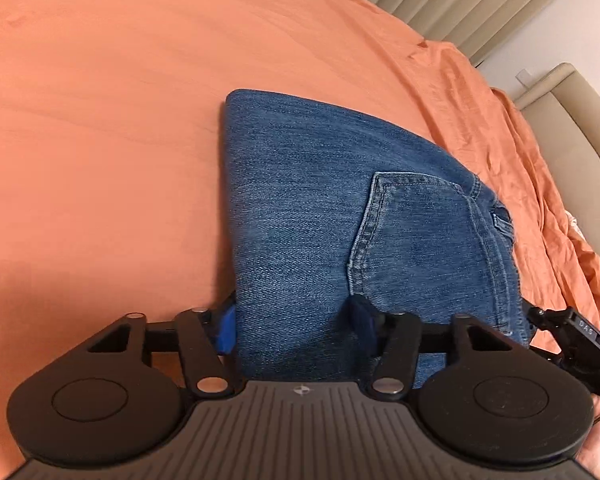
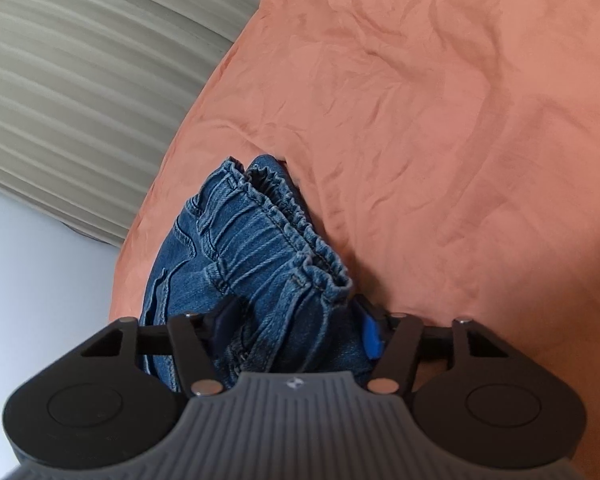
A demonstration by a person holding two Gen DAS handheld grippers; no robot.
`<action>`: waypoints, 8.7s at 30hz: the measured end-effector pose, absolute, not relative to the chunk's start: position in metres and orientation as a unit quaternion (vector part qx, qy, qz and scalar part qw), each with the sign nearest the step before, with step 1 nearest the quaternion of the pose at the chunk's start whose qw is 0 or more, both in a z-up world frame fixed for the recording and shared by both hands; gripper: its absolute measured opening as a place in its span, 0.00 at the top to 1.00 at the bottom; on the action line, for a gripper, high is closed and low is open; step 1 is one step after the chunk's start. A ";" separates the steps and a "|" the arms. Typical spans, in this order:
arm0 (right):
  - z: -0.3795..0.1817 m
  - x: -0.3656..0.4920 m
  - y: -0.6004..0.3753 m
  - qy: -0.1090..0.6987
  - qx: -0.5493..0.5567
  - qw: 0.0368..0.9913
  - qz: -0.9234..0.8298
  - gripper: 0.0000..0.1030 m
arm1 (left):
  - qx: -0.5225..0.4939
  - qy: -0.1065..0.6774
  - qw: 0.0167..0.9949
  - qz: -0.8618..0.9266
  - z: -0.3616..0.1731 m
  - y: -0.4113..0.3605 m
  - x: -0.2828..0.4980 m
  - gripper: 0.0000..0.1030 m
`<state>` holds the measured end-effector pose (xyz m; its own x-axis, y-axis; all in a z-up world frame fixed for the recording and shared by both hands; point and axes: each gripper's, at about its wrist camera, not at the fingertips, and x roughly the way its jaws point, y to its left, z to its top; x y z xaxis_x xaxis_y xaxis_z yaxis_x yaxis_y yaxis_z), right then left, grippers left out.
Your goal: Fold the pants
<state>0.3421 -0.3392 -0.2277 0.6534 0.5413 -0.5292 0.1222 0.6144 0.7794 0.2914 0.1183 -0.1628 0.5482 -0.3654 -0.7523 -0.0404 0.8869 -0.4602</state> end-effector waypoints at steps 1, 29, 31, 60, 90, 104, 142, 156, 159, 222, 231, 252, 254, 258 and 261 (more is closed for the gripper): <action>-0.227 0.341 -0.339 0.395 0.416 0.809 0.129 0.53 | -0.218 0.463 0.854 -0.098 -0.163 0.118 0.290 0.49; -0.195 0.296 -0.320 0.412 0.380 0.808 0.180 0.75 | -0.181 0.486 0.852 -0.072 -0.138 0.151 0.270 0.72; -0.199 0.300 -0.323 0.424 0.384 0.801 0.176 0.68 | -0.201 0.491 0.844 -0.072 -0.139 0.157 0.274 0.63; -0.179 0.389 -0.332 0.479 0.344 0.759 0.278 0.80 | -0.311 0.452 0.829 -0.106 -0.145 0.189 0.293 0.89; -0.112 0.404 -0.116 0.490 0.276 0.737 0.375 0.82 | -0.173 0.434 0.884 0.007 -0.065 0.290 0.263 0.91; -0.189 0.423 -0.118 0.543 0.273 0.728 0.317 0.78 | -0.197 0.477 0.856 -0.004 -0.135 0.326 0.277 0.80; -0.090 0.265 -0.071 0.363 -0.064 0.875 0.312 0.56 | -0.083 0.459 0.884 0.034 -0.064 0.254 0.159 0.61; 0.016 0.140 -0.106 0.219 -0.063 0.930 0.287 0.22 | -0.061 0.277 0.950 0.132 0.021 0.137 0.072 0.43; 0.017 0.114 -0.115 0.205 -0.058 0.934 0.285 0.22 | -0.038 0.263 0.954 0.140 0.015 0.114 0.054 0.43; -0.049 0.038 -0.121 0.242 0.000 0.942 0.231 0.21 | 0.022 0.301 0.941 0.153 -0.034 0.058 -0.002 0.16; -0.049 0.038 -0.121 0.242 0.001 0.942 0.231 0.21 | 0.023 0.301 0.941 0.153 -0.035 0.057 -0.002 0.16; -0.051 0.041 -0.117 0.256 0.000 0.937 0.237 0.21 | 0.022 0.306 0.940 0.150 -0.037 0.058 -0.003 0.16; -0.052 0.041 -0.117 0.256 -0.001 0.937 0.238 0.21 | 0.022 0.306 0.940 0.151 -0.036 0.058 -0.003 0.16; -0.052 0.040 -0.116 0.256 -0.001 0.937 0.238 0.21 | 0.021 0.306 0.940 0.151 -0.036 0.058 -0.003 0.16; -0.052 0.039 -0.117 0.254 0.000 0.938 0.235 0.21 | 0.022 0.305 0.940 0.151 -0.036 0.058 -0.003 0.16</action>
